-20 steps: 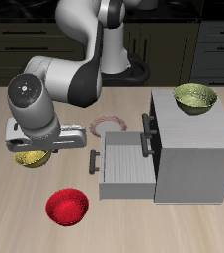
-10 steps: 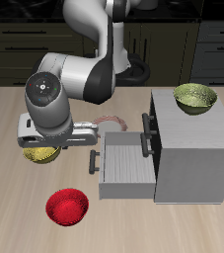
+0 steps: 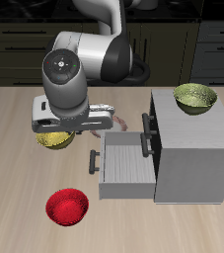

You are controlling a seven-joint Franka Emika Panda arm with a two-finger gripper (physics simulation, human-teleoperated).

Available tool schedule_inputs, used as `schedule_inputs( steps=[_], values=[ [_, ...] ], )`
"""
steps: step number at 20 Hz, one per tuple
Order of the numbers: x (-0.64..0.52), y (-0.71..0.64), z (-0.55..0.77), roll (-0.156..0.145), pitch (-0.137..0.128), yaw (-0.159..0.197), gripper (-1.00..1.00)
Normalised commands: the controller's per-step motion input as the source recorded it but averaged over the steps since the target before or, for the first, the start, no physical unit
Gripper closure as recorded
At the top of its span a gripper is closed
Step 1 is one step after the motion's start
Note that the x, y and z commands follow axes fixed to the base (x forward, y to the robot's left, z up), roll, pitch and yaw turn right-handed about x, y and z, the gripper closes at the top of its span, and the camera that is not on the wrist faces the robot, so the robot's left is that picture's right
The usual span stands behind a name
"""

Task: Place the yellow bowl in the bottom drawer of the white cabinet and close the drawer

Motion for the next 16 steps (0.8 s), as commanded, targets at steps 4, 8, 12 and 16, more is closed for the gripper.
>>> schedule_inputs(
  steps=[4,8,12,16],
  values=[
    [-0.08,0.37,0.44,0.046,-0.043,0.005,1.0],
    [0.01,0.29,0.22,0.025,-0.035,0.05,1.0],
    [0.1,0.43,0.13,0.069,-0.011,0.035,1.0],
    [0.13,0.33,-0.01,0.038,-0.003,0.032,1.0]
  ],
)
